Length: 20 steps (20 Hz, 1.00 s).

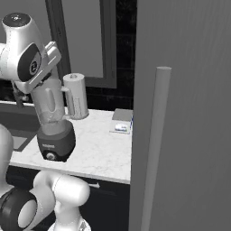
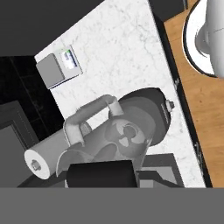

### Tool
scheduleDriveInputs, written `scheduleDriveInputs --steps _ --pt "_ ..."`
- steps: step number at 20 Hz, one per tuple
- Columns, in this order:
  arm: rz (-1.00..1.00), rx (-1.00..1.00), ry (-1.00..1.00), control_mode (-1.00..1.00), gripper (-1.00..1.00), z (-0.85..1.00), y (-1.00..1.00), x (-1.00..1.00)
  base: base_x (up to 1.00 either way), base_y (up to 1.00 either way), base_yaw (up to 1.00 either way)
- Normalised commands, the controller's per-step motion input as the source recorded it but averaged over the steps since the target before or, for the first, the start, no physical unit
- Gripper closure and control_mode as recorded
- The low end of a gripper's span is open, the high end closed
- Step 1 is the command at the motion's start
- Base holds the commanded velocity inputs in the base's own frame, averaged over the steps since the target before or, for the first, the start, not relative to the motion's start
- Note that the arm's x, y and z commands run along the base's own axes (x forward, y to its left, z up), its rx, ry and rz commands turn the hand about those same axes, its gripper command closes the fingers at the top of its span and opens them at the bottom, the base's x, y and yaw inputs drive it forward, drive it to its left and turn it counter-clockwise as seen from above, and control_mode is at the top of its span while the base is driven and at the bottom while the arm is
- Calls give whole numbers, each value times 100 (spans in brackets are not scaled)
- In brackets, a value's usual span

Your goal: Close the lid blender by securely placing the lid on top.

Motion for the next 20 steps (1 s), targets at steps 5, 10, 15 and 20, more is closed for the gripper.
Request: scheduleDriveInputs --steps 5,10,15,20 --pt "0 0 0 -100 100 0 2 43 0 0 0" --pt "0 0 0 -100 100 0 1 35 0 0 0" --pt "5 0 0 -100 100 -4 0 10 0 0 0" --pt "11 0 0 -100 100 -13 0 -12 0 0 0"
